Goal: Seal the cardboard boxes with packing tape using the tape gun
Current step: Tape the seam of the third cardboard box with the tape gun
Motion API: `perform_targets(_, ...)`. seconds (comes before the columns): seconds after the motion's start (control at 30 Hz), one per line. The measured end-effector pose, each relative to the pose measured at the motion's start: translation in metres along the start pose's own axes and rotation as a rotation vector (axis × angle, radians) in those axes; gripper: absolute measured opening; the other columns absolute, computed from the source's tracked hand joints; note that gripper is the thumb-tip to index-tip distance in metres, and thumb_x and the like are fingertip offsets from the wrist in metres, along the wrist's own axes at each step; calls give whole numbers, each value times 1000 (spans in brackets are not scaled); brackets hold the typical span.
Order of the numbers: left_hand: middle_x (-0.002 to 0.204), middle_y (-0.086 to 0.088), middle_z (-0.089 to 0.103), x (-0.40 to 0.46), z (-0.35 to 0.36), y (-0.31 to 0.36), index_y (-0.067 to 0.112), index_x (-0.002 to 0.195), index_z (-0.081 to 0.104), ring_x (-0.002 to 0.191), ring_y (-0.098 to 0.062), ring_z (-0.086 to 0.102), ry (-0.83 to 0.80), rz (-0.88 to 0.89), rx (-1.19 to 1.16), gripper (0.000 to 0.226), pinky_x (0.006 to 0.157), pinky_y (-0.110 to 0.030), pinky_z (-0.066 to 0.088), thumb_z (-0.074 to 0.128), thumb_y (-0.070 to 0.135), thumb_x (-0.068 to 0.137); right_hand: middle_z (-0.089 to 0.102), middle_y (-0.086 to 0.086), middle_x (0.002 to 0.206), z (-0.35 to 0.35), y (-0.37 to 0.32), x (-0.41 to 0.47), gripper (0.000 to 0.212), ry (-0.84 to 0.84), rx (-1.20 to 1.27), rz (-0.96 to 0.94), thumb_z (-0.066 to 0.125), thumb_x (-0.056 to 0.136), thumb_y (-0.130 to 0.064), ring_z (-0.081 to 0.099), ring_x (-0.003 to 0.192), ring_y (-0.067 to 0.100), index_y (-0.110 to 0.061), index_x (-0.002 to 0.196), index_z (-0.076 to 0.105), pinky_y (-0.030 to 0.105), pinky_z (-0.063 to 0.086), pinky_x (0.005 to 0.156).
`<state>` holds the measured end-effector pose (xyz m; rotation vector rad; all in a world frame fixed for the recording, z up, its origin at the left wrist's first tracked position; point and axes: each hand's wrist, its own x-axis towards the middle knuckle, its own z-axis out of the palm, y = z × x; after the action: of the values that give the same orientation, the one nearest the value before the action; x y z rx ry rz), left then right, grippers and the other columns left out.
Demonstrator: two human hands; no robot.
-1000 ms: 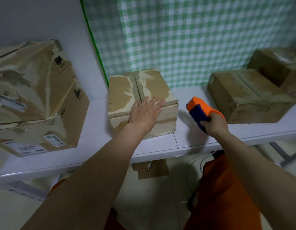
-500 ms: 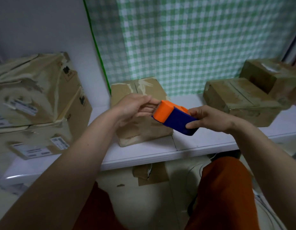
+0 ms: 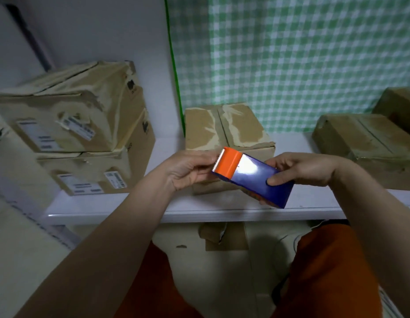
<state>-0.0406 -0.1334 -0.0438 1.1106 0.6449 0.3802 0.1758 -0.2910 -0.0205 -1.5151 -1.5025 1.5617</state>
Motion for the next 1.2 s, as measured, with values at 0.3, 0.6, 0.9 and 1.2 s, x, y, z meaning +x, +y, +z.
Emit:
perform_targets(0.3, 69, -15, 68, 9, -18, -24, 5, 78, 68, 50, -14, 65, 554, 199, 111, 7, 53, -29, 57, 67, 1, 85, 73, 12, 94, 17, -33, 46, 71, 263, -260, 42, 71, 62, -61, 69, 86, 27, -5, 105, 68, 33, 53, 79)
perform_targets(0.6, 74, -1, 72, 22, -38, -24, 16, 71, 67, 60, -11, 67, 923, 347, 51, 16, 52, -18, 52, 65, 8, 86, 73, 8, 80, -7, -60, 41, 61, 387, -423, 103, 69, 58, -58, 67, 72, 19, -5, 89, 71, 29, 51, 69)
perform_targets(0.9, 76, 1, 72, 43, -40, -37, 25, 67, 68, 75, -21, 70, 1021, 330, 80, 17, 72, -33, 58, 72, 17, 81, 65, 2, 65, -7, -81, 70, 41, 446, -604, 180, 71, 77, -50, 58, 58, 13, -10, 73, 67, 24, 43, 57)
perform_targets(1.2, 71, 12, 63, 47, -31, -46, 23, 80, 70, 73, -12, 64, 1066, 319, 412, 11, 60, -21, 46, 64, 29, 88, 63, 3, 65, -8, -79, 80, 41, 428, -652, 238, 68, 78, -51, 57, 60, 15, -11, 71, 64, 24, 41, 57)
